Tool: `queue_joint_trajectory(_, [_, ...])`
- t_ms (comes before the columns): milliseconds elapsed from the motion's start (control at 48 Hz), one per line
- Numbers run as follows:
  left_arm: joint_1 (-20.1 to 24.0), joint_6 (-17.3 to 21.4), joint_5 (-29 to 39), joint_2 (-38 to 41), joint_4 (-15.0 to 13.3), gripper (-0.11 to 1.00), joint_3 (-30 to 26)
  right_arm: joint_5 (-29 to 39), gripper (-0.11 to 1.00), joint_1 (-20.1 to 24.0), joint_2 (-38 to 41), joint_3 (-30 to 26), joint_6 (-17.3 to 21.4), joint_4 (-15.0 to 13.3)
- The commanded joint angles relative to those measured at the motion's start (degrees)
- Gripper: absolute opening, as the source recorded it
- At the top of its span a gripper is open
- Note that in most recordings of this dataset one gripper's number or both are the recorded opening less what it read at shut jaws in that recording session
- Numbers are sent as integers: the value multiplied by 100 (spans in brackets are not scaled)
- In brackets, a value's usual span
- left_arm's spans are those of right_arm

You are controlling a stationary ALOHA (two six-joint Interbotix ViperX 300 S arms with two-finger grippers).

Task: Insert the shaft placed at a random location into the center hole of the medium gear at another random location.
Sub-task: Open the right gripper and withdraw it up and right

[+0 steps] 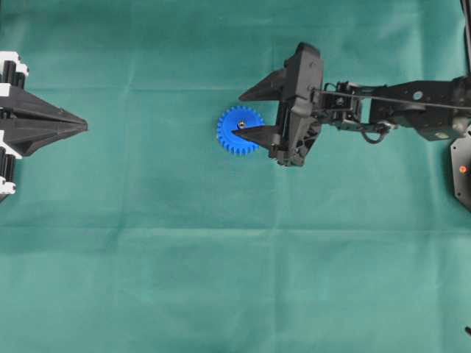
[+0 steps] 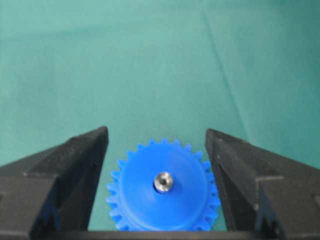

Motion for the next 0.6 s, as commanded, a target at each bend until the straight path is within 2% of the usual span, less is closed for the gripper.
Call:
queue_joint_trajectory(0, [-9, -9, -26, 44, 9, 0, -70, 97, 80, 0, -334, -18, -35, 0])
queue_joint_trajectory(583, [-9, -9, -26, 35, 9, 0, -70, 123, 80, 0, -1485, 984, -26, 9])
